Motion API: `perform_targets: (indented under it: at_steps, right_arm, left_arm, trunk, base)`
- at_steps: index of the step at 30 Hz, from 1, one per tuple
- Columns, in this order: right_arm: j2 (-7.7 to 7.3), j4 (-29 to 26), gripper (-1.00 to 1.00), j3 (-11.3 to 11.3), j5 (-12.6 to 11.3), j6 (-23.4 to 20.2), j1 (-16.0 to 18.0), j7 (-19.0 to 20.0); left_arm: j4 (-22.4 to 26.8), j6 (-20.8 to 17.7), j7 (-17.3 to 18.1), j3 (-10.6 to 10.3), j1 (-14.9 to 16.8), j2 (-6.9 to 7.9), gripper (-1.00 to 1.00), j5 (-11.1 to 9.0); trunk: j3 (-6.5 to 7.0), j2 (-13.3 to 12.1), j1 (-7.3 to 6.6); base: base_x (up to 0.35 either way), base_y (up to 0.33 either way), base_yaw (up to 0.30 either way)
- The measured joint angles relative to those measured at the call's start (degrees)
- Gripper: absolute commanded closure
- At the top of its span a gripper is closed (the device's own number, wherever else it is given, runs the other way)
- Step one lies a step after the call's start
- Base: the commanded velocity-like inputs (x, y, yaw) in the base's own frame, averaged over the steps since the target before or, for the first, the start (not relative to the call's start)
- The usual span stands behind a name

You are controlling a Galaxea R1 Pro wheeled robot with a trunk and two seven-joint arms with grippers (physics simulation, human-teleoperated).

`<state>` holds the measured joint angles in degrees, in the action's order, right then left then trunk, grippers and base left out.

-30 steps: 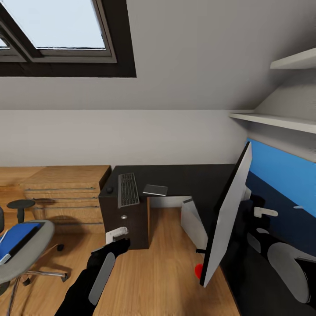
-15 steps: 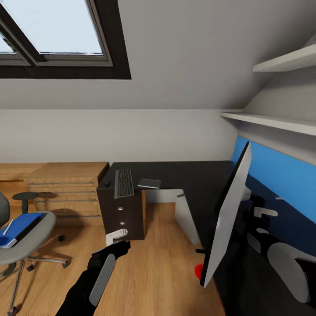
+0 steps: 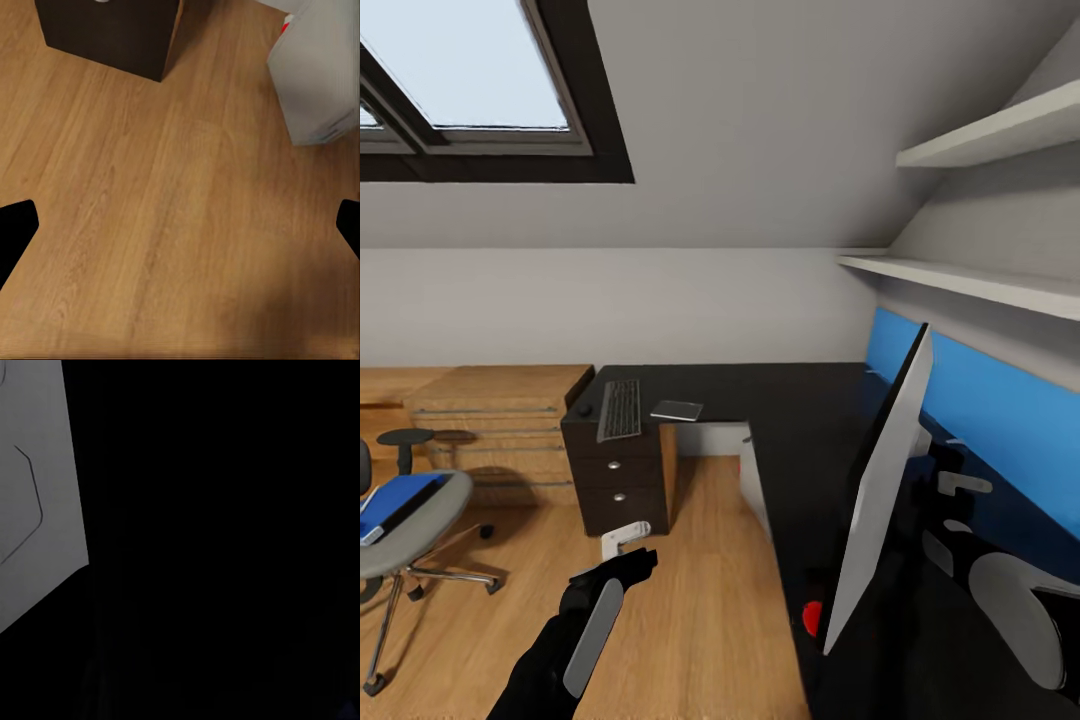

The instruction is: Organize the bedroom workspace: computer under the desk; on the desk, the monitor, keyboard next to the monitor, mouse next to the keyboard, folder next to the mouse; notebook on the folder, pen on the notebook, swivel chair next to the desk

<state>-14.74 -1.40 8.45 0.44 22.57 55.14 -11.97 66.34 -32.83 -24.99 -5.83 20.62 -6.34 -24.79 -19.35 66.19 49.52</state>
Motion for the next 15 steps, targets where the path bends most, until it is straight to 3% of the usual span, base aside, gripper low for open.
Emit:
perform_targets:
  at_steps: [8,15]
  right_arm:
    - [0.00,0.0,1.00,0.1,0.1,0.0,0.0,0.0]
    - [0.00,0.0,1.00,0.1,0.2,0.0,0.0,0.1]
  left_arm:
    - [0.0,0.0,0.0,-0.1,0.0,0.00,-1.00,-0.1]
    - [0.0,0.1,0.0,-0.1,0.0,-0.06,-1.00,0.0]
  trunk:
    - [0.00,0.0,-0.01]
    - [0.00,0.0,-0.02]
  base:
    - [-0.136,-0.315,0.000]
    - [-0.036,-0.331,0.000]
